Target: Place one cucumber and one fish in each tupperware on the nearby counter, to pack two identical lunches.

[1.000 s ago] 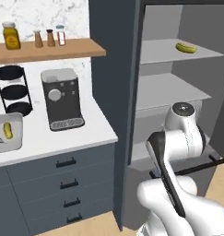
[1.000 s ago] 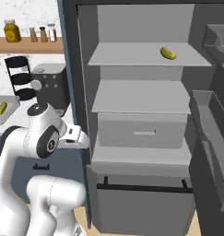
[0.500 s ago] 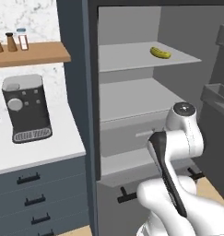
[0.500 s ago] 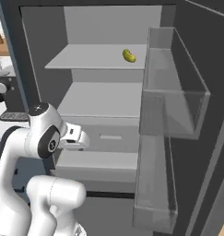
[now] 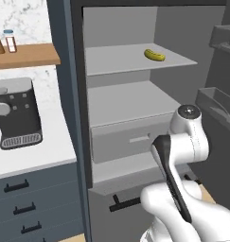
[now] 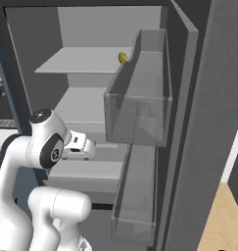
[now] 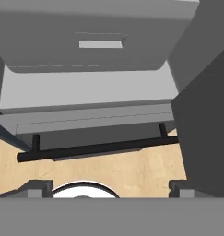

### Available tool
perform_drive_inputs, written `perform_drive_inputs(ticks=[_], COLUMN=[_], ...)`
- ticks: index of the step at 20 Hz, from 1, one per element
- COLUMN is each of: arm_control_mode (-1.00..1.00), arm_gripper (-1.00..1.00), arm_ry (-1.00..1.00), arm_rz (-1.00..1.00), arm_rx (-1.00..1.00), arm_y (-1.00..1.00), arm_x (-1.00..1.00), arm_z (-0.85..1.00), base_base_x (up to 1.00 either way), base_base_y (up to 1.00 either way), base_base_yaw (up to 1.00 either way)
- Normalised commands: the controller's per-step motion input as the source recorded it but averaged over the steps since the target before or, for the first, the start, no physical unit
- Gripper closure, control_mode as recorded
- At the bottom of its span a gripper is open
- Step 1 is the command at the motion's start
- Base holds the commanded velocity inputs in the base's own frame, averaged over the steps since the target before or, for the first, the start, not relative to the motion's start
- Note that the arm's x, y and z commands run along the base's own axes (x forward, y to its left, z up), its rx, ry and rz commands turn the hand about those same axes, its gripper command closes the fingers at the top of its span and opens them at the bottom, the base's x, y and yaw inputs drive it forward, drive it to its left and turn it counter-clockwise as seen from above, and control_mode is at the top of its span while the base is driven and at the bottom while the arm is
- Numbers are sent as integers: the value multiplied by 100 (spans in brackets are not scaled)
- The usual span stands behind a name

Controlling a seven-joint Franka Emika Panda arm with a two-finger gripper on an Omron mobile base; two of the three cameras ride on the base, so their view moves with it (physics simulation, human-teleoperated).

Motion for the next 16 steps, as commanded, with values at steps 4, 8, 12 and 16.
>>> perform_drive_inputs(ticks=[4,8,12,16], arm_control_mode=[100,100,-100,-100], arm_gripper=[-100,-100,-100,-100], arm_ry=[0,0,-19,-49], arm_rz=[0,0,0,-6], arm_rx=[0,0,7,2], arm_y=[0,0,-22,-21], arm_x=[0,0,6,0], arm_z=[0,0,74,100], base_base_x=[51,62,0,0], base_base_y=[-14,-26,0,0], base_base_yaw=[0,0,0,0])
